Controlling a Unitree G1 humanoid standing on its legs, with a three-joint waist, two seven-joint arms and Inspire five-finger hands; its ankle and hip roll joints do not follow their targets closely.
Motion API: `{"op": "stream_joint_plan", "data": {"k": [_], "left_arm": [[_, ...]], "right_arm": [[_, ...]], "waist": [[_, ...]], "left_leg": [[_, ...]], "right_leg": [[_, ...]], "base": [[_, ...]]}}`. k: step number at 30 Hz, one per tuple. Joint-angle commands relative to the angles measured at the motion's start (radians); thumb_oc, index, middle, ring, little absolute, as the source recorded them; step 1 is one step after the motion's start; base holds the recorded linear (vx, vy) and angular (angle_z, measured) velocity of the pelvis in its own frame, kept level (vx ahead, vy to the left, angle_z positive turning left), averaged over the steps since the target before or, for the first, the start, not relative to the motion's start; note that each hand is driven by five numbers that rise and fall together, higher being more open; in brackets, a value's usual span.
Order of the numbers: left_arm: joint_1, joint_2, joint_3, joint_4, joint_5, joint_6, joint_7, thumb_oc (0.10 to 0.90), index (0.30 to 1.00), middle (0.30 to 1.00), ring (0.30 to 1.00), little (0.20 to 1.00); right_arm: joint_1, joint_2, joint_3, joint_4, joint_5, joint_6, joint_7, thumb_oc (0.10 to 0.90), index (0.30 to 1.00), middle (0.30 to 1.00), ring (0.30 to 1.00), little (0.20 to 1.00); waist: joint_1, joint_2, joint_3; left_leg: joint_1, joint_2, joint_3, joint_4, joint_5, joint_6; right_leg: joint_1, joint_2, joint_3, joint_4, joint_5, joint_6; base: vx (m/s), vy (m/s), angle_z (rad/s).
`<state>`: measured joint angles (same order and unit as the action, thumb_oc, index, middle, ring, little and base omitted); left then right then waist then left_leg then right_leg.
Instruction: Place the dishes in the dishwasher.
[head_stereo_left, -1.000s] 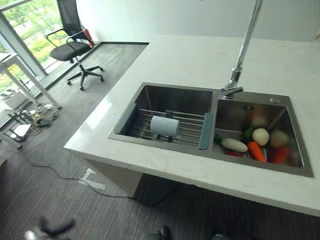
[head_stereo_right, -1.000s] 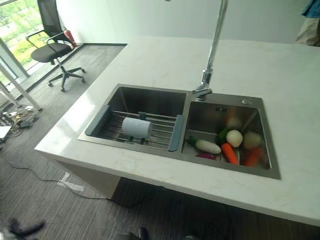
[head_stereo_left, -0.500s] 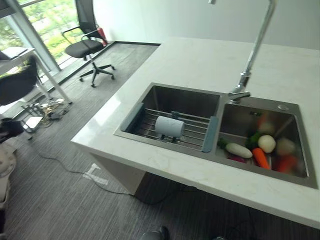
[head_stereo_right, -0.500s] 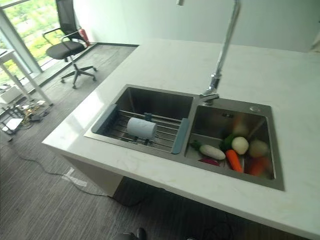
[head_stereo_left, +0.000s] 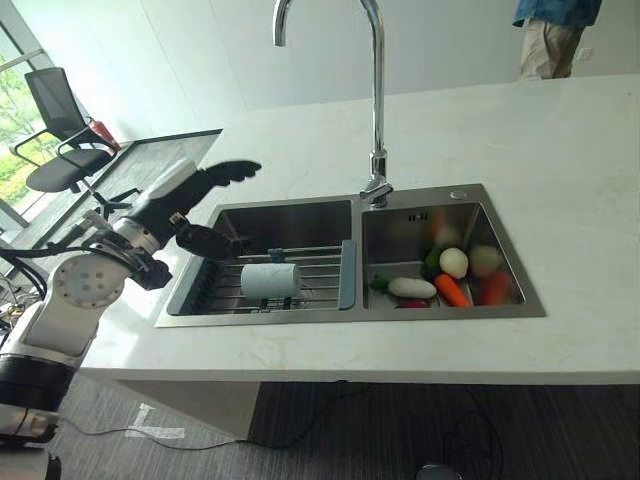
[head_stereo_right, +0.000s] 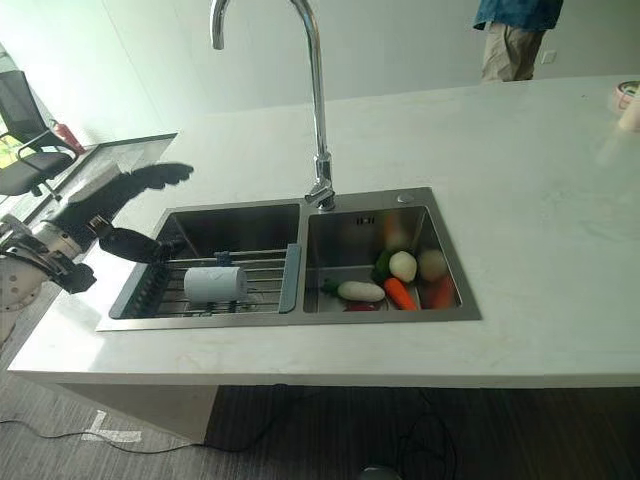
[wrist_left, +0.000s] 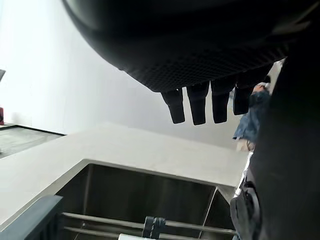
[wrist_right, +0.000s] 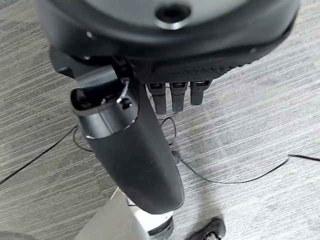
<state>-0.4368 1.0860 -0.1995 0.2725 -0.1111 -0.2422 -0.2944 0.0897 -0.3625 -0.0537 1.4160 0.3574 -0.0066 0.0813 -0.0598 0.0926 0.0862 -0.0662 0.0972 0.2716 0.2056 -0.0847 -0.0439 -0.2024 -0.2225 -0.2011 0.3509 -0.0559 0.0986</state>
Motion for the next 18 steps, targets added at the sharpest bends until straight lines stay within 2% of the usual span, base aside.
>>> {"op": "stream_joint_plan", "data": {"k": [1,11,16,18], "left_arm": [[-0.167,0.088,0.097,0.013,-0.002,-0.005,-0.008,0.8,0.9,0.9,0.9,0.9],[-0.192,0.1,0.033,0.044,-0.073,0.062,-0.169,0.8,0.9,0.9,0.9,0.9],[-0.189,0.104,0.011,0.045,-0.008,0.065,-0.165,0.8,0.9,0.9,0.9,0.9],[-0.185,0.101,0.005,0.051,0.059,0.043,-0.155,0.8,0.9,0.9,0.9,0.9]], "right_arm": [[-0.031,-0.037,-0.029,-0.019,0.022,-0.029,0.01,0.8,0.9,0.9,0.9,0.9],[-0.026,-0.068,-0.037,-0.047,0.017,-0.018,0.01,0.8,0.9,0.9,0.9,0.9],[-0.024,-0.076,-0.037,-0.055,0.022,-0.022,0.012,0.8,0.9,0.9,0.9,0.9],[-0.024,-0.078,-0.035,-0.063,0.025,-0.022,0.011,0.8,0.9,0.9,0.9,0.9]], "waist": [[-0.009,0.003,-0.002],[-0.023,0.022,0.022],[-0.026,0.027,0.027],[-0.028,0.028,0.03]], "left_leg": [[-0.04,-0.027,-0.046,0.094,-0.204,0.017],[-0.059,-0.038,-0.047,0.094,-0.195,0.013],[-0.066,-0.04,-0.046,0.094,-0.191,0.011],[-0.069,-0.041,-0.043,0.094,-0.189,0.01]], "right_leg": [[0.09,-0.002,0.026,-0.051,-0.155,0.1],[0.062,-0.006,0.05,-0.051,-0.148,0.102],[0.055,-0.012,0.048,-0.051,-0.144,0.103],[0.05,-0.014,0.051,-0.051,-0.142,0.104]], "base": [[0.05,0.011,0.0],[0.0,0.027,-0.03],[0.0,0.009,-0.03],[0.0,0.0,0.0]]}}
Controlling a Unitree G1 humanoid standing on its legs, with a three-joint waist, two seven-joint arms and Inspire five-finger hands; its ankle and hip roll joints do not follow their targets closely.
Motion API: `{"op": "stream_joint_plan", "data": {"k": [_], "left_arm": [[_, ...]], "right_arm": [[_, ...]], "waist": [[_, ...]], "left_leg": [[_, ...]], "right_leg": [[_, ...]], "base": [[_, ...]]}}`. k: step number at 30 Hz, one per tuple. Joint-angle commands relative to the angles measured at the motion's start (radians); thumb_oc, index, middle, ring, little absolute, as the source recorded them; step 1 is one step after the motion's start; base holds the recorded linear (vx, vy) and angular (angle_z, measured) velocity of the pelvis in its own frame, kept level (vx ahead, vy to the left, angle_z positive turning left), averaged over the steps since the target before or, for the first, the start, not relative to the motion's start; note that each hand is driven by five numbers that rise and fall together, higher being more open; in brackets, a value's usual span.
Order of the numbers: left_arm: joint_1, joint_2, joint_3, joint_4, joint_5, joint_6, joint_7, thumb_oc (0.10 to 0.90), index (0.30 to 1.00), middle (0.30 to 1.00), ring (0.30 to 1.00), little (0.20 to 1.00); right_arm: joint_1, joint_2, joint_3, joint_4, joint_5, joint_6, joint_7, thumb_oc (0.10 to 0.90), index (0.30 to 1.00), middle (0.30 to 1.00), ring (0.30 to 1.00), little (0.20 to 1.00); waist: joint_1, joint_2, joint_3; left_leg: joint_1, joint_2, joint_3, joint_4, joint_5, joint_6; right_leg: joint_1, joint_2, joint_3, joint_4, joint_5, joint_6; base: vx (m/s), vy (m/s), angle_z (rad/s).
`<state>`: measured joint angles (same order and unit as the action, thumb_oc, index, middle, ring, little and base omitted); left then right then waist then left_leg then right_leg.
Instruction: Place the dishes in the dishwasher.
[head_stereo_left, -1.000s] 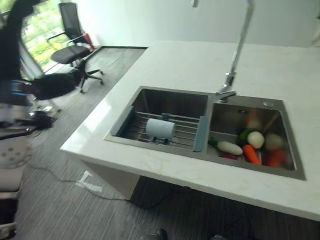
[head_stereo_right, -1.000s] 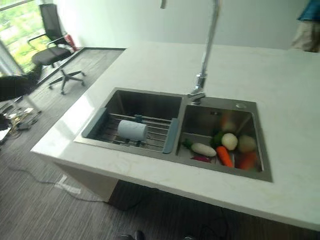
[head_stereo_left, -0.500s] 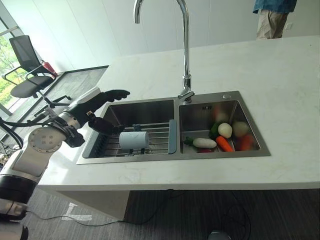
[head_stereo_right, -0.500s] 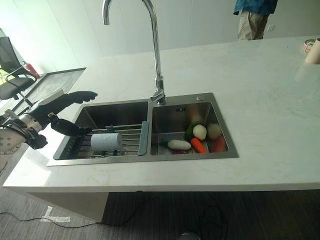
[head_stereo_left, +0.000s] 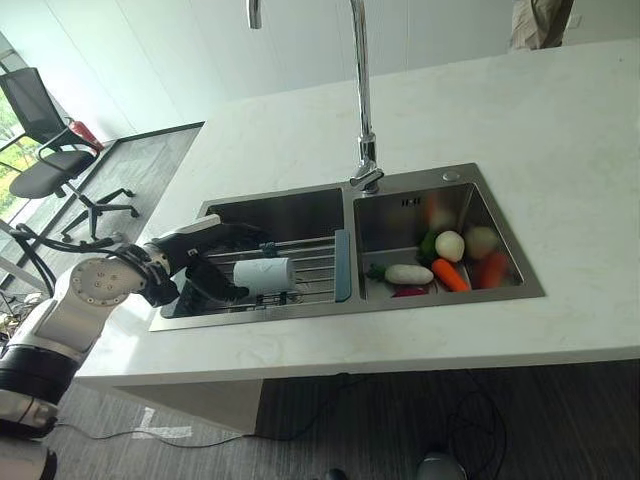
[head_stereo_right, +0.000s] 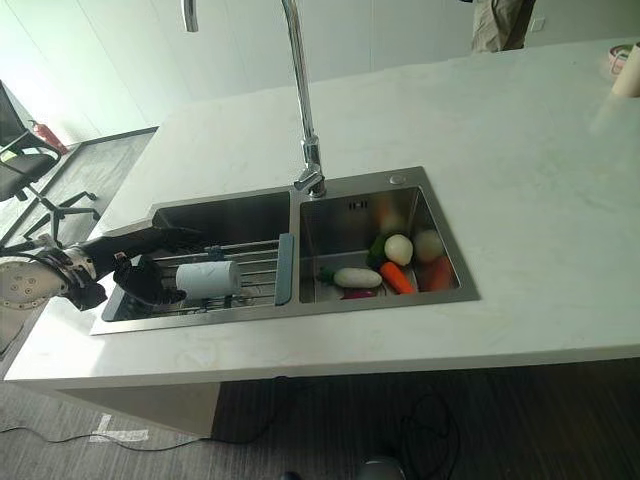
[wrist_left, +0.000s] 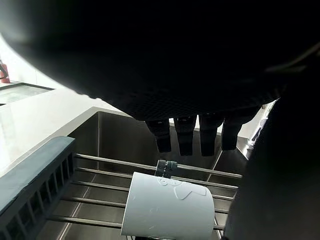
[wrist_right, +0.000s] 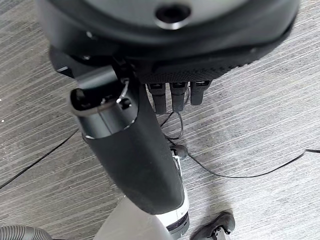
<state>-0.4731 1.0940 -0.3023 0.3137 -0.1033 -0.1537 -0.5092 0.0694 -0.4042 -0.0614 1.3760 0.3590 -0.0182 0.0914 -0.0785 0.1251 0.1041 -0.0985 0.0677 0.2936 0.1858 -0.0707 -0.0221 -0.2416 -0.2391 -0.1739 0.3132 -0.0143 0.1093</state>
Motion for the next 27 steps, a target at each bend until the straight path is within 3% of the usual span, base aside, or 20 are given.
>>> {"op": "stream_joint_plan", "data": {"k": [1,5,14,27], "left_arm": [[-0.151,0.095,0.105,0.012,0.068,-0.051,0.065,0.8,0.9,0.9,0.9,0.9],[-0.158,0.103,0.096,0.029,0.114,-0.061,0.092,0.8,0.9,0.9,0.9,0.9],[-0.057,0.075,0.199,0.103,0.226,-0.139,0.308,0.8,0.9,0.9,0.9,0.9],[-0.047,0.068,0.182,0.102,0.21,-0.11,0.257,0.8,0.9,0.9,0.9,0.9]], "right_arm": [[-0.005,-0.037,-0.026,-0.024,0.025,-0.01,0.001,0.8,0.9,0.9,0.9,0.9],[-0.005,-0.042,-0.023,-0.036,0.034,-0.008,0.002,0.8,0.9,0.9,0.9,0.9],[0.024,-0.023,-0.033,-0.054,0.041,-0.014,0.012,0.8,0.9,0.9,0.9,0.9],[0.028,-0.016,-0.037,-0.103,0.04,0.005,-0.008,0.8,0.9,0.9,0.9,0.9]], "waist": [[-0.011,-0.004,0.013],[-0.014,-0.001,0.023],[-0.02,-0.008,0.03],[-0.032,0.002,0.053]], "left_leg": [[-0.038,-0.012,-0.064,0.114,-0.202,-0.012],[-0.046,-0.015,-0.059,0.114,-0.197,-0.011],[-0.045,-0.022,-0.053,0.114,-0.201,-0.004],[-0.068,-0.03,-0.038,0.114,-0.192,-0.004]], "right_leg": [[0.086,0.001,0.025,-0.013,-0.182,0.094],[0.076,-0.003,0.029,-0.013,-0.178,0.094],[0.068,-0.009,0.041,-0.013,-0.171,0.101],[0.037,-0.023,0.048,-0.013,-0.153,0.112]], "base": [[0.0,0.0,0.0],[-0.02,0.011,-0.03],[-0.04,-0.002,-0.08],[-0.06,0.006,-0.06]]}}
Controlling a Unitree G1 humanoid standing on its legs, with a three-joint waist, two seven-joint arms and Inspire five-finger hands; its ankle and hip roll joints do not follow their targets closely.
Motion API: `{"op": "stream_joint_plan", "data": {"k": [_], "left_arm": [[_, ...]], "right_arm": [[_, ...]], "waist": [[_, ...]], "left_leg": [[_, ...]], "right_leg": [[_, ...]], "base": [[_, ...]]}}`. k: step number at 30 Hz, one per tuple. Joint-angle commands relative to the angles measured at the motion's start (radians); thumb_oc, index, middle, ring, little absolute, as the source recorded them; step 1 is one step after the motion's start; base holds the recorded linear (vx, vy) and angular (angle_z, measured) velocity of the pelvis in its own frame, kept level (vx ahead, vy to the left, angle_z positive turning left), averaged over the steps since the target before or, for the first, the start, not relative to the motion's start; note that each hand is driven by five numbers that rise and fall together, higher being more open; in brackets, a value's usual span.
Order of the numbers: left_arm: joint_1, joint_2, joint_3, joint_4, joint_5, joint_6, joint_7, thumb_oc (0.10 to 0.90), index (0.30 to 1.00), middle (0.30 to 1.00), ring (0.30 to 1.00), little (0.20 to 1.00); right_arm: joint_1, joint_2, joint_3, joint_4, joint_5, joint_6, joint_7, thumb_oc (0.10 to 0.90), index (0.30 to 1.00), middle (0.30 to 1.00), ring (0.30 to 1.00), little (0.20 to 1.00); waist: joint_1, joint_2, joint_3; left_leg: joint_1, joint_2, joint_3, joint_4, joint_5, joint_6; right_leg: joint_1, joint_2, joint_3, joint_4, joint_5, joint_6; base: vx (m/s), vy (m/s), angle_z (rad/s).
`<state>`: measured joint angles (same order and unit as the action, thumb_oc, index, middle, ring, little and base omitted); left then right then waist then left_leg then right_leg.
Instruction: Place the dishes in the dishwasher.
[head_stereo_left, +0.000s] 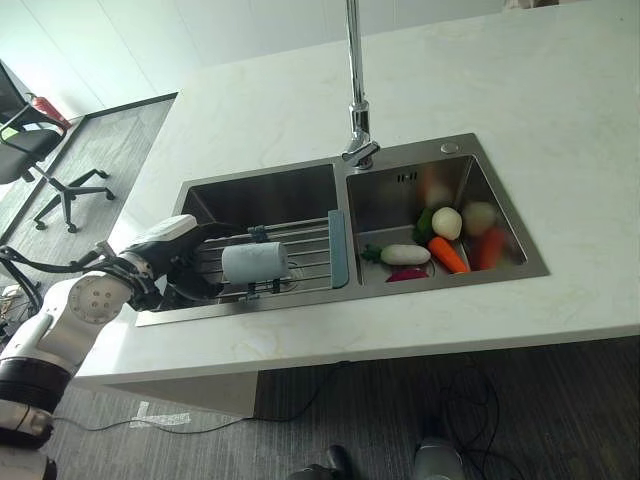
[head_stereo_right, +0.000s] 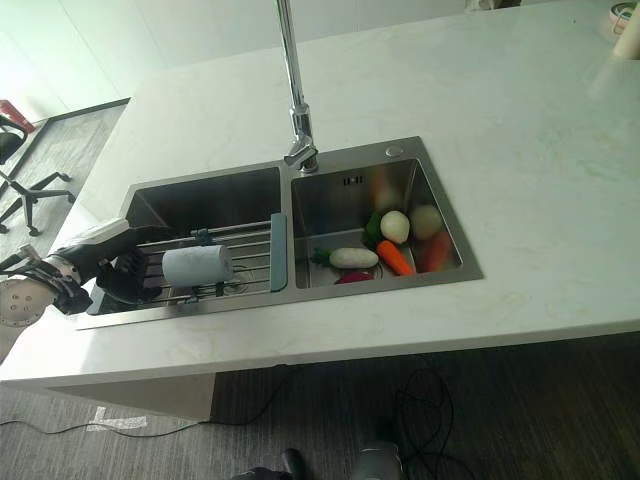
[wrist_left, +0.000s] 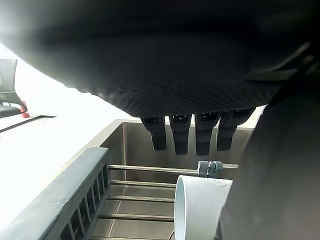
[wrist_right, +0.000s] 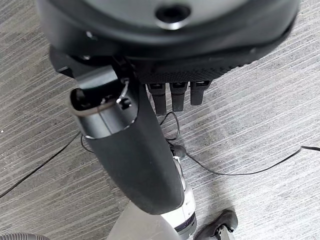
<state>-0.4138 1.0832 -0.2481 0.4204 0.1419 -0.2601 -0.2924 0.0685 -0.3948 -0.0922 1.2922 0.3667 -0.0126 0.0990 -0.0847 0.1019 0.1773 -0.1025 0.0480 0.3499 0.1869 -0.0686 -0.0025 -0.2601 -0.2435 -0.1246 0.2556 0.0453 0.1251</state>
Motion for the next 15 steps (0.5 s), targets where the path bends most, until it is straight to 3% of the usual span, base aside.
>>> {"op": "stream_joint_plan", "data": {"k": [1,11,15], "left_arm": [[-0.108,0.078,0.129,-0.003,-0.036,-0.005,0.04,0.8,0.9,0.9,0.9,0.9],[-0.127,0.074,0.113,0.005,-0.046,-0.005,0.039,0.8,0.9,0.9,0.9,0.9],[-0.13,0.071,0.116,-0.01,-0.122,0.019,-0.005,0.8,0.9,0.9,0.9,0.9]], "right_arm": [[0.029,-0.026,-0.008,-0.021,0.032,0.001,-0.016,0.8,0.9,0.9,0.9,0.9],[0.026,-0.033,-0.013,-0.034,0.034,0.01,-0.015,0.8,0.9,0.9,0.9,0.9],[0.026,-0.038,-0.014,-0.044,0.036,0.009,-0.009,0.8,0.9,0.9,0.9,0.9]], "waist": [[-0.026,0.026,-0.019],[-0.036,0.034,0.001],[-0.037,0.04,0.012]], "left_leg": [[-0.066,-0.011,-0.095,0.113,-0.193,-0.024],[-0.081,-0.018,-0.088,0.113,-0.188,-0.025],[-0.087,-0.021,-0.084,0.113,-0.186,-0.024]], "right_leg": [[0.054,-0.018,0.001,0.044,-0.212,0.096],[0.033,-0.027,0.009,0.044,-0.201,0.102],[0.024,-0.031,0.01,0.044,-0.197,0.105]], "base": [[-0.03,0.016,-0.04],[-0.01,0.005,-0.01],[-0.01,0.011,-0.1]]}}
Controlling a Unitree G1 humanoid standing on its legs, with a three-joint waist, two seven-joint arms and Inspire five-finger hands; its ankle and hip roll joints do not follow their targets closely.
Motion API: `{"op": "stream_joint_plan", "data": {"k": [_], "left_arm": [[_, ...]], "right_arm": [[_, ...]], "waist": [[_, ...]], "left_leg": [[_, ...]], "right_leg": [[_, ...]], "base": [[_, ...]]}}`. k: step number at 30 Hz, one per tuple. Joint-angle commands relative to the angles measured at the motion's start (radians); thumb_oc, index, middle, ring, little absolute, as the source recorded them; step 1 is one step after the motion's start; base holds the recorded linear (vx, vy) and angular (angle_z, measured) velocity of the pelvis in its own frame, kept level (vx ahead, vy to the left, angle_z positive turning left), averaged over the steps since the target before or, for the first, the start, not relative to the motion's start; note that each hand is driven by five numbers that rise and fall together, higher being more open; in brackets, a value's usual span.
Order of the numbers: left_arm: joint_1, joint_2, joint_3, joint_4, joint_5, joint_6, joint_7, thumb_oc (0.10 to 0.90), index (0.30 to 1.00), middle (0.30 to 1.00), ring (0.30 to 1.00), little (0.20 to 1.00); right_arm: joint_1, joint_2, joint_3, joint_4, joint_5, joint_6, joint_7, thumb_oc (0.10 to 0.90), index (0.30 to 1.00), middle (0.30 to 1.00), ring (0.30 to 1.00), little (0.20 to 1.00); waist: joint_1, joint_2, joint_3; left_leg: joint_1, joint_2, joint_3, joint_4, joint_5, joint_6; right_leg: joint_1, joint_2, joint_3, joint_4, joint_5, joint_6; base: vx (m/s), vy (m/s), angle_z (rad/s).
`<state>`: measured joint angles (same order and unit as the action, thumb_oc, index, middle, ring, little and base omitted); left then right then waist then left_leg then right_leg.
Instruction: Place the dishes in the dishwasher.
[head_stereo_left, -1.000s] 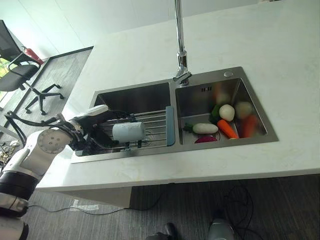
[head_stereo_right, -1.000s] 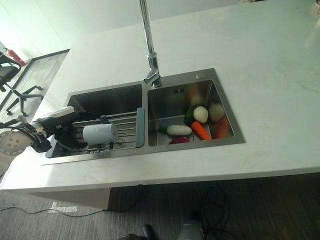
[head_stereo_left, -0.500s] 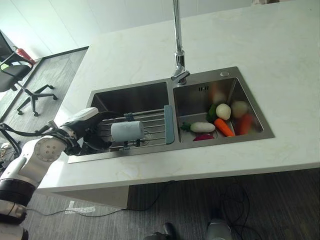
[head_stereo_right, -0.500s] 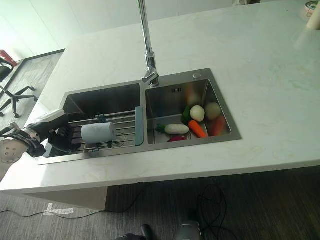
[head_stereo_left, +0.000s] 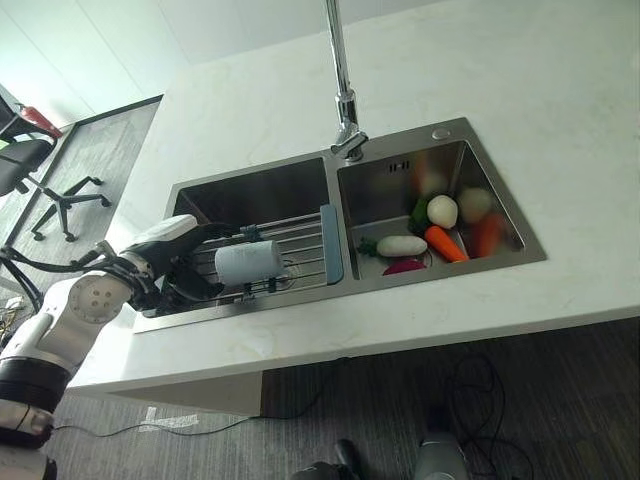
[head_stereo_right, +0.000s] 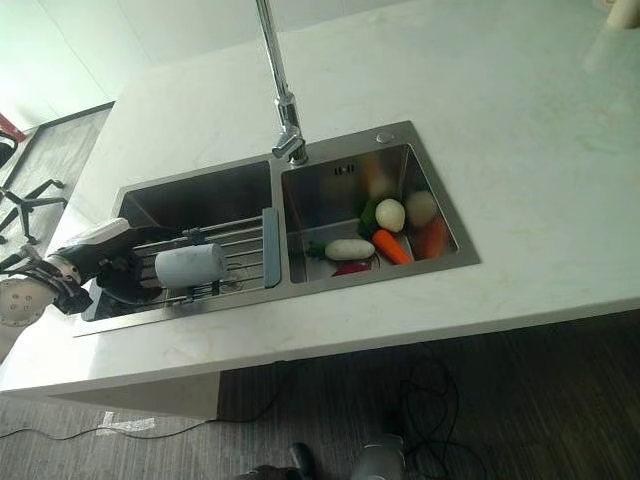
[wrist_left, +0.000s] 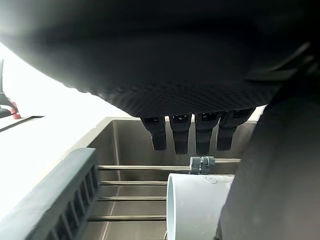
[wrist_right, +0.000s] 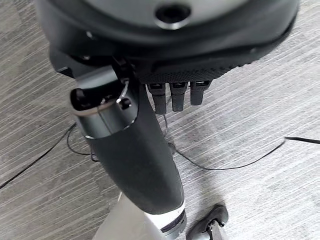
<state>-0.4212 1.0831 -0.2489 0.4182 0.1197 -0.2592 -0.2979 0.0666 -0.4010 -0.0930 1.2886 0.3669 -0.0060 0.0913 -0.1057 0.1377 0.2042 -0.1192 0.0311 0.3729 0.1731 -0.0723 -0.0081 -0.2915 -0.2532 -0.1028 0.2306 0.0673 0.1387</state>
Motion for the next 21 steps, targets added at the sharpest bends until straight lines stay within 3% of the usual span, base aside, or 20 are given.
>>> {"op": "stream_joint_plan", "data": {"k": [1,13,21], "left_arm": [[-0.123,0.071,0.114,-0.008,-0.099,0.019,-0.006,0.8,0.9,0.9,0.9,0.9],[-0.151,0.074,0.074,0.013,-0.121,0.042,-0.051,0.8,0.9,0.9,0.9,0.9],[-0.165,0.077,0.056,0.034,-0.105,0.045,-0.048,0.8,0.9,0.9,0.9,0.9]], "right_arm": [[0.027,-0.034,-0.016,-0.042,0.033,0.001,0.0,0.8,0.9,0.9,0.9,0.9],[0.016,-0.06,-0.017,-0.092,0.047,0.012,0.003,0.8,0.9,0.9,0.9,0.9],[0.012,-0.066,-0.006,-0.14,0.066,0.022,-0.002,0.8,0.9,0.9,0.9,0.9]], "waist": [[-0.018,0.005,-0.012],[-0.031,0.025,0.029],[-0.039,0.024,0.058]], "left_leg": [[-0.072,-0.005,-0.107,0.127,-0.181,-0.019],[-0.095,-0.017,-0.105,0.127,-0.17,-0.02],[-0.117,-0.022,-0.108,0.127,-0.162,-0.021]], "right_leg": [[0.054,-0.022,-0.01,0.069,-0.218,0.091],[0.025,-0.03,0.004,0.069,-0.208,0.093],[0.001,-0.03,0.015,0.069,-0.2,0.091]], "base": [[0.0,0.01,-0.07],[0.0,0.007,-0.03],[-0.01,0.01,-0.04]]}}
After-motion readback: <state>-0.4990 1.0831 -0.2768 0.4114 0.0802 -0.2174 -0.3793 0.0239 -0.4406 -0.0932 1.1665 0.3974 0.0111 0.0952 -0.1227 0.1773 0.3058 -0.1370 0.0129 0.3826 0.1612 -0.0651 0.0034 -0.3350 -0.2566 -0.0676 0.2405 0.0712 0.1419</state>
